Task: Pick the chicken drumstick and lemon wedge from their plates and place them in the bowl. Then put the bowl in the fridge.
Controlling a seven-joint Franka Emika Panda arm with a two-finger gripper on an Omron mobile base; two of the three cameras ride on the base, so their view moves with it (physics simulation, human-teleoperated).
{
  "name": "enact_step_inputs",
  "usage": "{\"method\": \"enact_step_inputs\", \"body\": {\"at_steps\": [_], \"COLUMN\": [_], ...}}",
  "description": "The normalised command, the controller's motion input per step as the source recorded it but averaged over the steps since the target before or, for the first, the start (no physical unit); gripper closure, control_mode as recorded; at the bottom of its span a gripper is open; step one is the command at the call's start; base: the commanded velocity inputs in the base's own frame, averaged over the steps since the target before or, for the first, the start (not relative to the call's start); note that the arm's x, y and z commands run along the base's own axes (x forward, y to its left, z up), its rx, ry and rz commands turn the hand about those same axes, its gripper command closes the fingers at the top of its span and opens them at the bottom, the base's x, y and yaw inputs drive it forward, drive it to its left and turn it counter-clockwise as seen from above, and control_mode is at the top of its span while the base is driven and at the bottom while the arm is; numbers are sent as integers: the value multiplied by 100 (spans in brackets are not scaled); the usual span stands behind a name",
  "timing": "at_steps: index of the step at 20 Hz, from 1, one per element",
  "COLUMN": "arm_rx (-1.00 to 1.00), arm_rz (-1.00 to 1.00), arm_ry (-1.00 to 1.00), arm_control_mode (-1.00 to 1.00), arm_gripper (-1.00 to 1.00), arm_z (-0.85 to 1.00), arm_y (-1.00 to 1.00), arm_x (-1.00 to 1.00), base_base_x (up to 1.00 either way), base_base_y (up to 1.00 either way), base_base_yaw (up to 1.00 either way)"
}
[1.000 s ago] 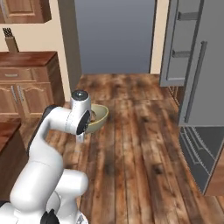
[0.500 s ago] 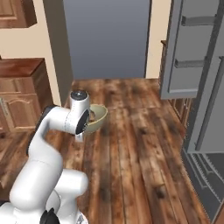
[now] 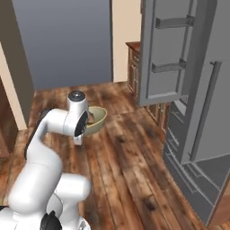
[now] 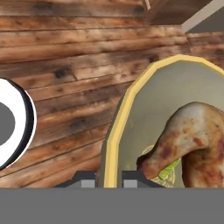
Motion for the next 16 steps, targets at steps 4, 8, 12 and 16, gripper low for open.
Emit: {"method": "enact_step_inputs", "body": {"at_steps": [4, 8, 12, 16], "arm_rx": [0, 0, 0, 0], "arm_rz": [0, 0, 0, 0], "arm_ry": [0, 0, 0, 0], "arm_control_mode": [100, 100, 100, 100], "arm_gripper": [100, 100, 100, 100], "arm_z": [0, 0, 0, 0], "arm_y": [0, 0, 0, 0], "arm_x": [0, 0, 0, 0], "base_base_x": [54, 52, 57, 63], "base_base_y": [19, 21, 28, 33], "base_base_yaw": [-51, -54, -49, -43]}}
